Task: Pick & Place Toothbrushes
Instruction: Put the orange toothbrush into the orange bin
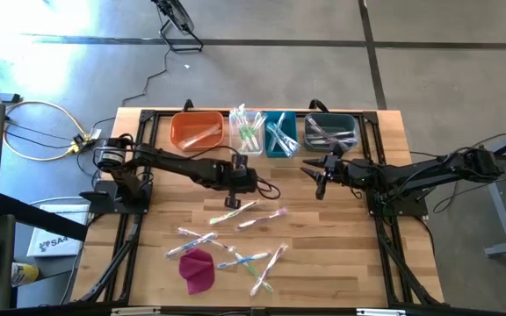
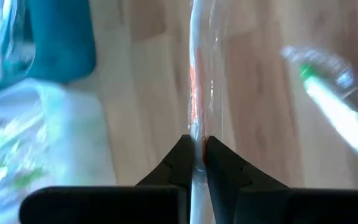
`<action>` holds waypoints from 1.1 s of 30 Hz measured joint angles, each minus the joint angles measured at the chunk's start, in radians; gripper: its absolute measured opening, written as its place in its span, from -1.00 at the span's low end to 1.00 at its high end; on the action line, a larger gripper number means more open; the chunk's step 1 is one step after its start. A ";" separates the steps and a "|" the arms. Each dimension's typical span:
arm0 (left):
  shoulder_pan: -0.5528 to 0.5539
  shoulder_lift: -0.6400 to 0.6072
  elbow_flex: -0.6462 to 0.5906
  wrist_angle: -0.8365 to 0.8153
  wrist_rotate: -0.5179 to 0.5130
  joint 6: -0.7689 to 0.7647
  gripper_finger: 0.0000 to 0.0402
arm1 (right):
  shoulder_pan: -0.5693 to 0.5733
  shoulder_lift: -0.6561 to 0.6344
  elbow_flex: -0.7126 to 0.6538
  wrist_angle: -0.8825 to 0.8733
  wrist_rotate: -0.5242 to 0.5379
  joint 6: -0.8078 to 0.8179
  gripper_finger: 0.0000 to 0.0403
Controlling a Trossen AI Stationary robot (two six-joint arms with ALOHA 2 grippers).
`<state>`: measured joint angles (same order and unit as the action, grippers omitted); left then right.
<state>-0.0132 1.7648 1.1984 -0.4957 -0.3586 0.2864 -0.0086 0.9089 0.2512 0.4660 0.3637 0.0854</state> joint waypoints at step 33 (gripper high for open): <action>0.008 -0.435 -0.334 0.029 -0.066 -0.224 -0.89 | 0.000 0.000 0.000 0.021 0.001 0.025 -0.46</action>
<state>-0.0051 1.3300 0.8640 -0.4671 -0.4246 0.0625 -0.0089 0.9085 0.2512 0.4873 0.3645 0.1108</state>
